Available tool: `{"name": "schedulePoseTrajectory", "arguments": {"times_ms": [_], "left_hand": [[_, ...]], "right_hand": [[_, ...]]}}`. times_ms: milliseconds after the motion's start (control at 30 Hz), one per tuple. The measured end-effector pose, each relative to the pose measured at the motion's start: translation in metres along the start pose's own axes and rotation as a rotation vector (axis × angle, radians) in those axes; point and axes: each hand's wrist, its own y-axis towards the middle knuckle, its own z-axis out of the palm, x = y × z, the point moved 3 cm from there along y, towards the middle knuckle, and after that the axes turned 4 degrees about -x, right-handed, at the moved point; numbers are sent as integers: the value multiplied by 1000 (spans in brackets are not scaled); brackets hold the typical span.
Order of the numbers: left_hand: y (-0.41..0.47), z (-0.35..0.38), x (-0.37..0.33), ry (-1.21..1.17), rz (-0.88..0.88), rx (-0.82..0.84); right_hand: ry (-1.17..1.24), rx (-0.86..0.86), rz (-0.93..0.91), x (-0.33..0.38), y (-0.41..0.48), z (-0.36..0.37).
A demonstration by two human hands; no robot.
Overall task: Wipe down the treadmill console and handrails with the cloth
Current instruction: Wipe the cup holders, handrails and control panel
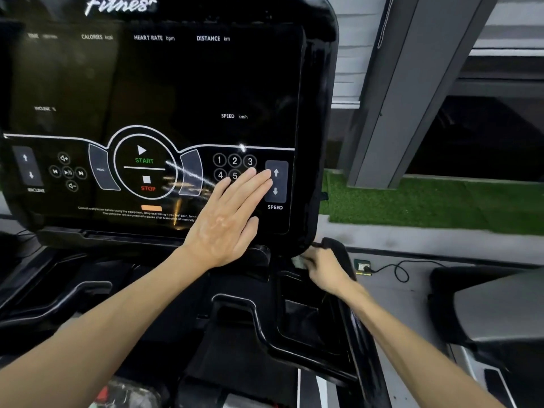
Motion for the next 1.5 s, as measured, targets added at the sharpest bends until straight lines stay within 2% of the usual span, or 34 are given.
{"name": "schedulePoseTrajectory", "arguments": {"times_ms": [67,200,367,433,533,633,767,833,967,1100,1167,1267,1367,1500], "left_hand": [[0,1,-1,-3,-1,-5],[1,1,-1,-19,-3,-22],[2,1,-1,-20,6,-34],[1,1,0,-5,10,-25],[3,-1,1,6,16,-31],[3,0,1,4,15,-27],[1,1,-1,-2,10,-32],[1,1,-2,5,10,-39],[1,1,-1,15,6,-24],[0,-1,0,17,5,-9],[1,-2,-1,19,9,-13],[0,-1,-1,29,9,-4],[0,0,-1,40,8,-2],[0,0,0,19,4,-4]], "right_hand": [[3,29,-102,-7,-26,6],[-7,9,-95,-12,-27,6],[-126,90,137,-4,43,-5],[-117,109,155,-11,67,-3],[-137,105,121,-12,74,-1],[-103,20,102,-7,41,-4],[-11,-1,-107,-10,-31,6],[-8,-8,-126,-21,-49,10],[10,0,-60,-9,-15,6],[-5,46,214,-4,41,10],[-38,60,271,0,46,17],[10,-35,85,15,21,28],[25,7,-113,14,-18,24],[-76,2,-118,-21,-36,11]]}}
